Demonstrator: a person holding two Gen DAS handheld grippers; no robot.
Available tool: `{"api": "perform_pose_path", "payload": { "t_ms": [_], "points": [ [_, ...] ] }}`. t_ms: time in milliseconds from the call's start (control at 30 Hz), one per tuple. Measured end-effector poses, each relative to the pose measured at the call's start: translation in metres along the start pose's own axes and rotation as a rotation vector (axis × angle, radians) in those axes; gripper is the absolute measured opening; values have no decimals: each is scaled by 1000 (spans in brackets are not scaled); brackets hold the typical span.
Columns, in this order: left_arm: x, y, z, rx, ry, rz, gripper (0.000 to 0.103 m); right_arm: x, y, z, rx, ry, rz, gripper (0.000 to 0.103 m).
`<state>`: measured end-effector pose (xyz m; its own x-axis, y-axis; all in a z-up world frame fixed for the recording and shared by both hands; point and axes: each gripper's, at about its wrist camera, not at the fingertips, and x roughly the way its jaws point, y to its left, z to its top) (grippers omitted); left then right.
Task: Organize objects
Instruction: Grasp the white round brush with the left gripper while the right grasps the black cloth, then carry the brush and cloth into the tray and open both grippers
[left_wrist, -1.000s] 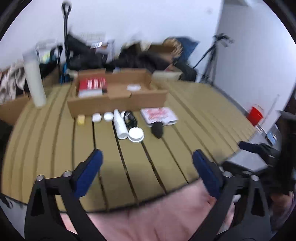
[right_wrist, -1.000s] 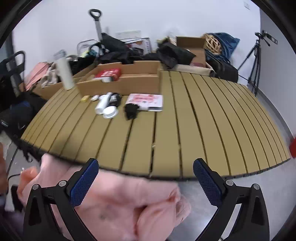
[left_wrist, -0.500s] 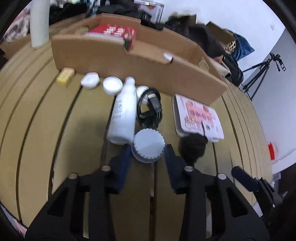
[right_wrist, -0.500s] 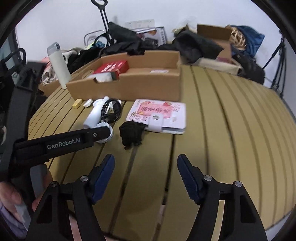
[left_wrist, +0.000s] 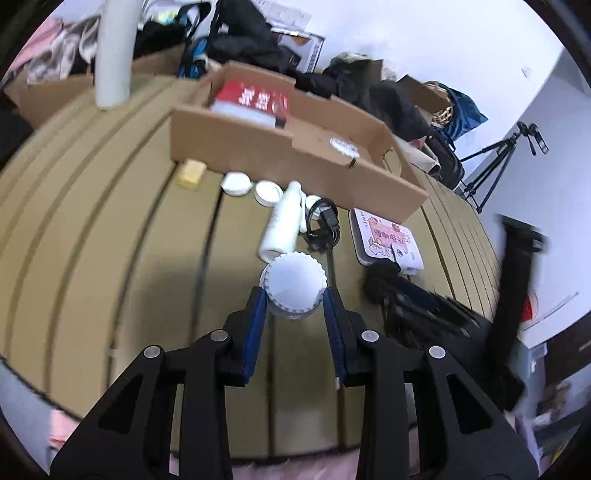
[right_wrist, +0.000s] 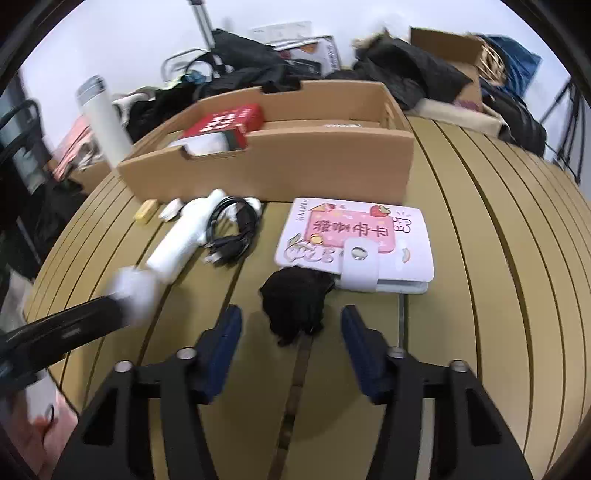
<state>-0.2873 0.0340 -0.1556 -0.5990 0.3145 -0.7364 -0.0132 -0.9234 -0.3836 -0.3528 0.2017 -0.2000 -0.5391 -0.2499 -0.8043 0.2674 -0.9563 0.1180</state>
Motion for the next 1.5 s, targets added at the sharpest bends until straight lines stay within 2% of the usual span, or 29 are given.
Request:
{"api": "perform_pose_path", "payload": {
  "t_ms": [67, 167, 267, 400, 467, 567, 700, 833, 900, 1000, 1033, 1133, 1233, 1333, 1400, 1500],
  "points": [
    [-17, 3, -2, 7, -18, -5, 28, 1, 0, 0, 4, 3, -15, 34],
    [-50, 4, -5, 63, -70, -20, 28, -11, 0, -4, 23, 4, -2, 34],
    [-85, 0, -12, 149, -110, -12, 28, -44, 3, -16, 10, -8, -13, 34],
    [-118, -3, -27, 205, -131, -7, 28, -113, 10, -46, 16, -47, 35, 34],
    [-117, -5, -27, 214, -113, -9, 28, -140, 11, -63, 12, -67, 25, 34],
    [-117, -10, -18, 235, -116, -45, 28, -156, 5, -71, 40, -64, 14, 34],
    [-119, -14, 7, 249, -159, -70, 28, -162, 4, -59, 31, -96, -24, 34],
    [-111, -16, 32, 258, -187, -58, 28, -165, 4, -40, 25, -127, -12, 34],
    [-102, -20, 51, 282, -197, -60, 28, -164, 3, -25, 16, -143, 12, 34],
    [-82, -28, 88, 314, -191, -107, 28, -161, -2, 14, -3, -173, 58, 34],
    [-65, -32, 112, 322, -163, -136, 28, -158, -5, 35, -17, -186, 76, 34],
    [-22, -42, 163, 299, -95, -157, 28, -139, -7, 95, -70, -206, 80, 34],
    [34, -51, 212, 247, 4, -131, 28, -101, -15, 149, -63, -155, 118, 34],
    [101, -54, 244, 231, 90, -42, 28, -34, -33, 206, -16, -29, 115, 34],
    [141, -51, 253, 217, 148, -5, 28, 1, -41, 229, 3, 34, 96, 34],
    [181, -51, 258, 239, 187, 73, 32, 61, -48, 253, -11, 133, 33, 34]
  ]
}}
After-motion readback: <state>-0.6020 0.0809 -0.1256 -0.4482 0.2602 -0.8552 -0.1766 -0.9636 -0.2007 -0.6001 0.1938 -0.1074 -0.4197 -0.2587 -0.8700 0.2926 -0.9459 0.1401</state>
